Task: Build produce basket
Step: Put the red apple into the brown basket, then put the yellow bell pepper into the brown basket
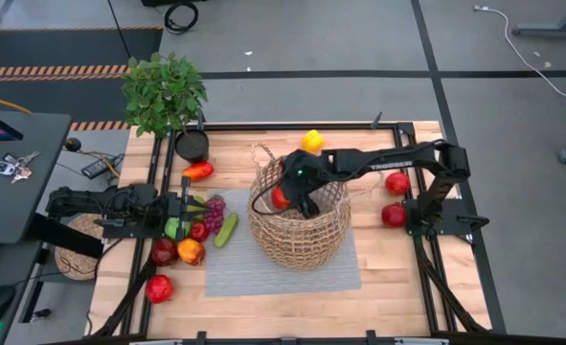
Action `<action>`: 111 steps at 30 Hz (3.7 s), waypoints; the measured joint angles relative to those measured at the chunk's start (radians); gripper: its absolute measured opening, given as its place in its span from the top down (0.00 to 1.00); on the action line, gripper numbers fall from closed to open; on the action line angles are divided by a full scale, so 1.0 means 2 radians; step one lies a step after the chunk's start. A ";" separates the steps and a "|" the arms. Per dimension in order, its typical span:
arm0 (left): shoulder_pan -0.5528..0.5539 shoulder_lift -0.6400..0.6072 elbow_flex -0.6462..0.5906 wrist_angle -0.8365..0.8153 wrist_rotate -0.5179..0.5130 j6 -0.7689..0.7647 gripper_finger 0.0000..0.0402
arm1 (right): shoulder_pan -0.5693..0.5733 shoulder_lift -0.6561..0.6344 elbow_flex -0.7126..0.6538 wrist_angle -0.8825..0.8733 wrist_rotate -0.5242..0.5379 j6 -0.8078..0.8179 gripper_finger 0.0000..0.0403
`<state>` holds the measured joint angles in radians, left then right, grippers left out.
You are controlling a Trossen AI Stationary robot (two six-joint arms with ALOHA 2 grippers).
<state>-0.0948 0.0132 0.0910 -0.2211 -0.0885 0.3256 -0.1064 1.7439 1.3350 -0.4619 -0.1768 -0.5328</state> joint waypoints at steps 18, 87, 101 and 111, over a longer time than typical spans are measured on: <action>0.000 0.000 0.000 0.000 0.000 0.000 0.93 | 0.010 0.037 0.000 -0.094 -0.026 0.029 0.16; 0.000 0.000 0.000 0.011 0.000 0.000 0.92 | -0.281 -0.020 0.020 -0.060 -0.053 0.068 0.14; 0.000 0.000 0.000 0.011 0.000 0.000 0.92 | -0.298 0.030 0.021 -0.066 -0.062 -0.006 0.05; 0.000 0.000 0.000 0.011 0.000 0.000 0.92 | -0.303 0.051 0.021 -0.045 -0.075 -0.056 0.01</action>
<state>-0.0948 0.0126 0.0910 -0.1986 -0.0885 0.3256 -0.7120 1.8463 1.3767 -0.5518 -0.3270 -0.6444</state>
